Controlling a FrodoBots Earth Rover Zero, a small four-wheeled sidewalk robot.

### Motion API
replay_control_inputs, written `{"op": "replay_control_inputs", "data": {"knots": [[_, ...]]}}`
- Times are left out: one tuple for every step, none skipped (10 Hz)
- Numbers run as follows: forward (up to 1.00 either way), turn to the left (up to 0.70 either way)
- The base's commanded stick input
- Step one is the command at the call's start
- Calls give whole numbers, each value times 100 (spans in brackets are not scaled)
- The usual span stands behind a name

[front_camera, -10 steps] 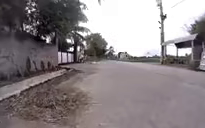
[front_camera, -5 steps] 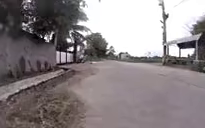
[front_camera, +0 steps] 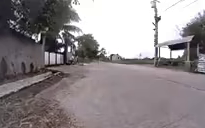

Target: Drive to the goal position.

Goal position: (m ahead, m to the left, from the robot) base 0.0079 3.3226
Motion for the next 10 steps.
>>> {"op": "replay_control_inputs", "data": {"knots": [[70, 27], [70, 27], [70, 27], [70, 27], [70, 27], [70, 27], [70, 27], [70, 27], [70, 27], [70, 27]]}}
